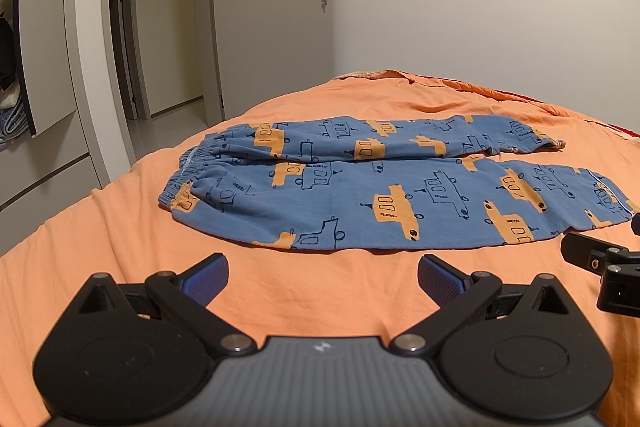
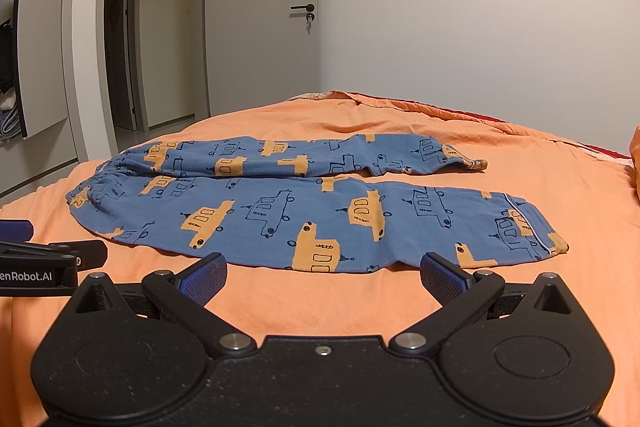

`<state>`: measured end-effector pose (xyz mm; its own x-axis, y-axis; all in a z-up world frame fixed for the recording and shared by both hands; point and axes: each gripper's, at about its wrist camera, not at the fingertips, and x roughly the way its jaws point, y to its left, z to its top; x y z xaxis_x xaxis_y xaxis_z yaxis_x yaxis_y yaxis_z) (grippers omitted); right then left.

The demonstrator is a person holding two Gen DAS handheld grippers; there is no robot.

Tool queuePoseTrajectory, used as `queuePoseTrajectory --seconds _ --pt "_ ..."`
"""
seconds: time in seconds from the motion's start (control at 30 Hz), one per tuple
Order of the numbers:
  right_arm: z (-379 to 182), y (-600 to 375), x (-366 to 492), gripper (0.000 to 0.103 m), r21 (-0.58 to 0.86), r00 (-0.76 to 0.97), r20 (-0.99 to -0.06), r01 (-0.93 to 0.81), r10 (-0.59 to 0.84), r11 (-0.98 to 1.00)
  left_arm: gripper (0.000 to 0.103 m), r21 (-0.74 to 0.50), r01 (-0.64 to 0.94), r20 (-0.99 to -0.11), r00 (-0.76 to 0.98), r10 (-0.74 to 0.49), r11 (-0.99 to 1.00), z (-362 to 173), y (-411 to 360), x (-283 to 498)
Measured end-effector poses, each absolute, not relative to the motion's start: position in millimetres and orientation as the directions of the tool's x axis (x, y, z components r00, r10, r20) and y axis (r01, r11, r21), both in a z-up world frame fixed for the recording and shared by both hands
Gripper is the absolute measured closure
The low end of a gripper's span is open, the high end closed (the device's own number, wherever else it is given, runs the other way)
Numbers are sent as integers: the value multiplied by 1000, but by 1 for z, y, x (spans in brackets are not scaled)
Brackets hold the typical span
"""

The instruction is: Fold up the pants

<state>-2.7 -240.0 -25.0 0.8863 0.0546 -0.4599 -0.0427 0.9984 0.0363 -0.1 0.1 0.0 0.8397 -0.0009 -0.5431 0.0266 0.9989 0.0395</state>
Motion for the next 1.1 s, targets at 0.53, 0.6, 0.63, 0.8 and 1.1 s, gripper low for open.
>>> queuePoseTrajectory --seconds 0.53,0.6,0.63,0.8,1.1 --pt "-25 -240 -3 1 36 886 -461 -43 54 998 0 40 24 -545 838 1 999 0 0 0" --pt "-25 -240 -3 1 36 886 -461 -42 54 998 0 40 25 -545 839 1 999 1 0 0" --pt "-25 -240 -3 1 36 886 -461 -42 54 998 0 40 25 -545 839 1 999 1 0 0" --pt "-25 -240 -2 1 36 886 -461 -42 54 998 0 40 24 -545 839 2 999 1 0 0" --pt "-25 -240 -2 1 34 885 -463 -43 54 998 0 39 24 -550 835 1 999 0 4 2"
